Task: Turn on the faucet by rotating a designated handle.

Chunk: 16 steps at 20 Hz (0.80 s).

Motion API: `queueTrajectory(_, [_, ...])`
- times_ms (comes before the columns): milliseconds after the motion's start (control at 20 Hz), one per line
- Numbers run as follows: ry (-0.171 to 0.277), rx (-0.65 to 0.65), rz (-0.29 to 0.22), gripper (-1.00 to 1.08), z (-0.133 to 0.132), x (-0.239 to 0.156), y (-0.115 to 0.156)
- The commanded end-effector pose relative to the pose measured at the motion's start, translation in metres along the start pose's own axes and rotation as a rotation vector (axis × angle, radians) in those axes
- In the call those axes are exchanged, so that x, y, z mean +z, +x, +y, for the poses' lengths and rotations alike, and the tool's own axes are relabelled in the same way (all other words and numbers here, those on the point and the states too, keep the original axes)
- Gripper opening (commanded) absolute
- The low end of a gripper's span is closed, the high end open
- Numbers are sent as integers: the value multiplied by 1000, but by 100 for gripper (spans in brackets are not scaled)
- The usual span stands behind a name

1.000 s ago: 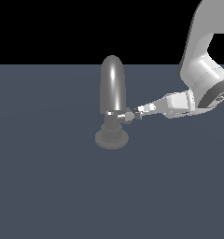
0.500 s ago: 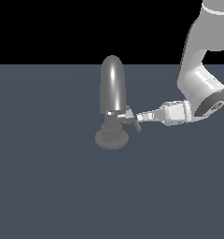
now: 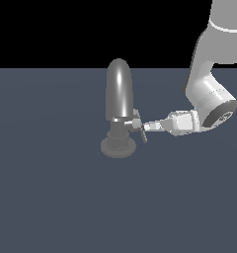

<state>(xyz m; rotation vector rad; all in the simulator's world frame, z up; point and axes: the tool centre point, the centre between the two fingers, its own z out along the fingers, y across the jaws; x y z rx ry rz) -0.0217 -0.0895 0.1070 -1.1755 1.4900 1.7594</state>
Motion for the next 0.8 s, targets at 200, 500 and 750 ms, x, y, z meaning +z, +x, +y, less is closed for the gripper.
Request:
queueTrajectory(200, [22,29,-3,-100,-25,0,29])
queueTrajectory(500, [24,44,-7,-100,-39,0,44])
queueTrajectory(750, [26,54,-9,-100,-47,0,53])
